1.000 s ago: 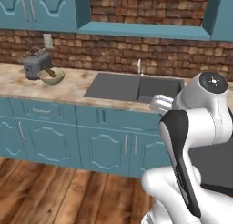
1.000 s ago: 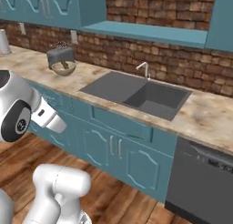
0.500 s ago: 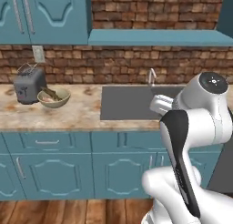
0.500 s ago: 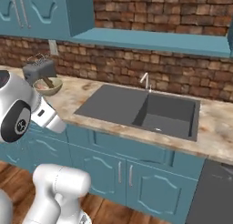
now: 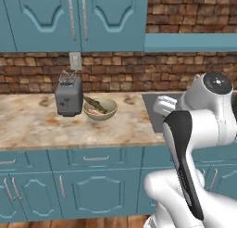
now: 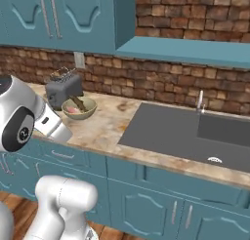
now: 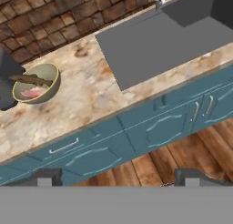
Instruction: Place the bowl with the eggplant and garlic on the second highest shelf of the fridge. Place the bowl with the steak and fish on the top shelf of the fridge.
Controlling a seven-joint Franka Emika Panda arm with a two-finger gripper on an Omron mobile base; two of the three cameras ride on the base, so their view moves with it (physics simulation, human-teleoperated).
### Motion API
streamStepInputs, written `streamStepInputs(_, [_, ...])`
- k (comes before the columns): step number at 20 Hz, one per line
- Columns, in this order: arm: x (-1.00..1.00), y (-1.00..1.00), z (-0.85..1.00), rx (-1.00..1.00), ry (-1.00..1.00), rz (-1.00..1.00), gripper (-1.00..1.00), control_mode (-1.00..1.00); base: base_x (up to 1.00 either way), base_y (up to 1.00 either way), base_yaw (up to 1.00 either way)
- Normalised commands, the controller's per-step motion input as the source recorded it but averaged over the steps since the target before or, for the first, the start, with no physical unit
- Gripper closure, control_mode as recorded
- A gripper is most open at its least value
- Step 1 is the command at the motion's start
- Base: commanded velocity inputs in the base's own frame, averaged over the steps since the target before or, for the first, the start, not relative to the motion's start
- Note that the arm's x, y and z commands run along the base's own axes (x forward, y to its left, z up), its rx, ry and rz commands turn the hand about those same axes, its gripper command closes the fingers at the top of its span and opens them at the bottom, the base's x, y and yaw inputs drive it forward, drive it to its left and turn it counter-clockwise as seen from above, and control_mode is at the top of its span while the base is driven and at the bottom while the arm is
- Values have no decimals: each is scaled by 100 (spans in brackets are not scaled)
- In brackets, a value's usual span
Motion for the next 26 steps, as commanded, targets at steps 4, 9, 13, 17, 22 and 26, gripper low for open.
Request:
streamStepInputs(4, [0, 0, 0, 0, 0, 0, -100, 100, 93, 100, 0])
streamStepInputs(9, [0, 0, 0, 0, 0, 0, -100, 100, 66, 60, 0])
streamStepInputs(13, [6, -17, -6, 0, 0, 2, -100, -100, 5, -6, 1])
streamStepInputs(17, [31, -100, -37, 25, 1, 14, -100, -100, 0, 0, 0])
streamStepInputs(22, [57, -89, -70, 35, 14, 5, -100, -100, 0, 0, 0])
streamStepInputs(26, [30, -17, -27, 17, 15, 0, -100, -100, 0, 0, 0])
